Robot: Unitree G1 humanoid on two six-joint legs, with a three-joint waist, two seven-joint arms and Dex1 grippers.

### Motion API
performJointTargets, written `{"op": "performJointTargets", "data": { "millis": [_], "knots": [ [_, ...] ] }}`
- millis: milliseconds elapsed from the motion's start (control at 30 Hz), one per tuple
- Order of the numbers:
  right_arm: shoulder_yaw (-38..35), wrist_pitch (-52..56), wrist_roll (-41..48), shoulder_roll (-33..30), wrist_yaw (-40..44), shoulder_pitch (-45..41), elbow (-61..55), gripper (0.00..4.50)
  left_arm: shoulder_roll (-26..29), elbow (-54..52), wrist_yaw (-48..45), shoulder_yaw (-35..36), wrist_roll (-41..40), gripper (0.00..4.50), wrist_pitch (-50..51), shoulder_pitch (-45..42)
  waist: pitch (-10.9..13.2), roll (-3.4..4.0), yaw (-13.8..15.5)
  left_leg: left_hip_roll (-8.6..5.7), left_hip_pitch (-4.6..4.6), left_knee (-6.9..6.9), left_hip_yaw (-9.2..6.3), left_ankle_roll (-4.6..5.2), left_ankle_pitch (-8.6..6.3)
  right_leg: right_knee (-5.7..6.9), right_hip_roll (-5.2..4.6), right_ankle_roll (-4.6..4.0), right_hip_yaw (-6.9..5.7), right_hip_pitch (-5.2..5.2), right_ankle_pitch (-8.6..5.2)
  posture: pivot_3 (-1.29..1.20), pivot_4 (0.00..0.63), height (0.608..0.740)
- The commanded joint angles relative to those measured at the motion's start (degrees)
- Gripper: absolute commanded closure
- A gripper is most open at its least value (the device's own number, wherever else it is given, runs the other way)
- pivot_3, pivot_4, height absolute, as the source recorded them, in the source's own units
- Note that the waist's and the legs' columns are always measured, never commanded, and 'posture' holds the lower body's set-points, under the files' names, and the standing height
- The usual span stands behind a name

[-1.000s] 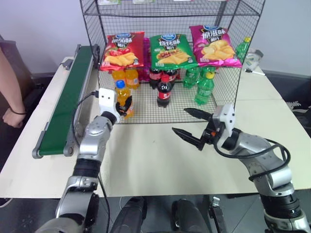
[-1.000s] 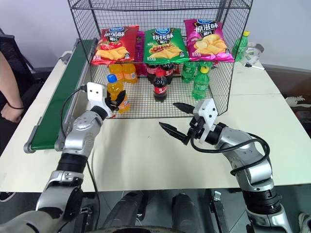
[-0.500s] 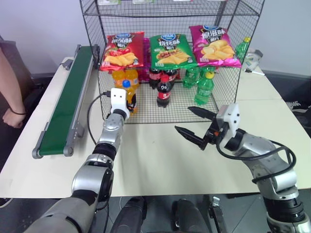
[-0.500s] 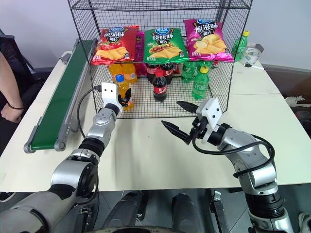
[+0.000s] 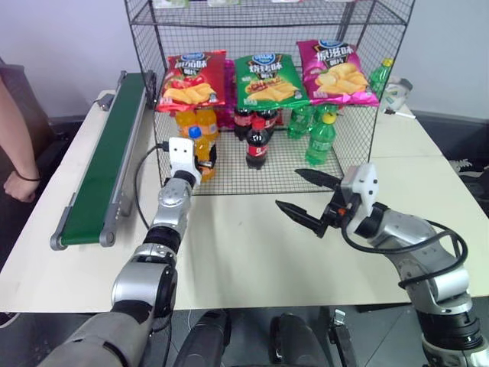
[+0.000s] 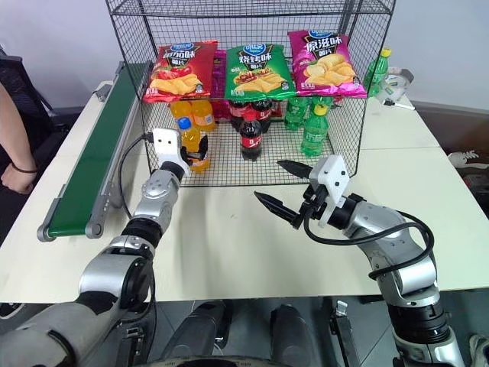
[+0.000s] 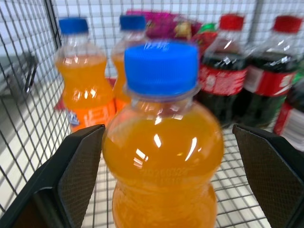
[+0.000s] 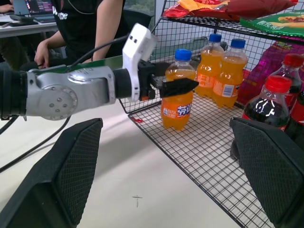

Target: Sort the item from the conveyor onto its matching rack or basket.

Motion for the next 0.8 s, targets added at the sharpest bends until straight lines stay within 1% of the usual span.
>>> {"op": "performJointTargets", "data": {
  "millis": [33,100,167,267,367,467,533,633,800],
  "knots": [
    [-1.01,-0.74,0.8,-0.19,0.4,-0.95,-1.21,0.0,1.32,-10.8,-2.18,0.43,-1.77,0.03,5.59,3.77,0.0,0.01,-0.08,0.0,0.01,0.0,0.0,0.0,0.0,0.0,0.0,0.0,0.01,0.0,0.0,0.0,0.15,0.74],
    [-0.94,-0.74,0.75,-0.14,0.54,-1.14,-1.02,0.0,1.71,-15.77,-1.78,0.22,-1.29,0.03,7.79,6.18,0.0,0.01,-0.08,0.0,0.01,0.0,0.0,0.0,0.0,0.01,0.0,0.0,0.01,0.0,0.0,0.0,0.15,0.74],
    [-0.75,-0.81,0.67,-0.08,0.76,-1.49,-0.7,0.0,2.41,-23.15,-2.42,-0.34,-1.13,0.03,10.56,9.85,0.0,0.01,-0.05,0.0,0.01,0.0,-0.01,0.0,0.0,0.01,0.0,0.0,0.02,0.0,0.0,0.0,0.15,0.74],
    [-0.76,-0.77,0.71,-0.14,0.93,-1.82,-0.5,0.0,3.2,-33.05,-4.45,-0.49,-2.83,0.03,16.29,14.3,-0.01,0.02,0.0,0.01,0.01,0.0,-0.01,0.0,0.0,0.01,-0.01,-0.01,0.03,0.01,0.0,0.0,0.15,0.74],
    [-0.89,-0.59,0.79,-0.38,1.14,-2.01,-0.63,0.0,6.33,-46.41,-9.95,-0.15,-8.34,0.03,25.01,19.86,-0.01,0.03,-0.01,0.01,0.02,0.0,-0.01,0.0,0.0,0.01,-0.04,-0.01,0.04,0.01,0.0,0.0,0.15,0.74],
    [-1.34,-0.24,1.01,-0.87,1.36,-1.91,-0.89,0.0,11.68,-56.03,-13.34,2.06,-13.33,0.03,34.59,24.09,-0.03,0.05,-0.05,0.05,0.03,-0.01,-0.01,0.0,0.0,0.01,-0.07,-0.03,0.05,0.0,-0.01,0.0,0.15,0.74],
    [-1.6,-0.22,0.96,-1.32,1.66,-1.78,-0.75,0.0,15.89,-59.9,-16.06,3.64,-15.79,0.03,38.89,26.68,-0.04,0.07,-0.08,0.06,0.04,-0.02,-0.02,0.0,0.0,0.01,-0.06,-0.04,0.05,0.0,-0.01,0.0,0.15,0.74],
    [-2.26,-0.15,1.18,-1.84,2.14,-1.89,-0.12,0.0,21.16,-64.06,-19.64,5.8,-18.69,0.03,42.69,29.93,-0.03,0.09,-0.13,0.07,0.06,-0.04,-0.01,-0.01,-0.01,0.01,-0.07,-0.05,0.07,0.0,-0.02,0.0,0.15,0.74],
    [-3.43,-0.43,1.27,-2.98,3.43,-1.8,1.3,0.0,27.38,-67.03,-23.56,10.29,-22.84,0.03,47.65,33.88,-0.03,0.09,0.2,0.07,0.05,-0.03,-0.02,-0.01,-0.02,-0.02,-0.11,-0.07,0.08,0.01,-0.03,0.0,0.15,0.74]
  ]
}}
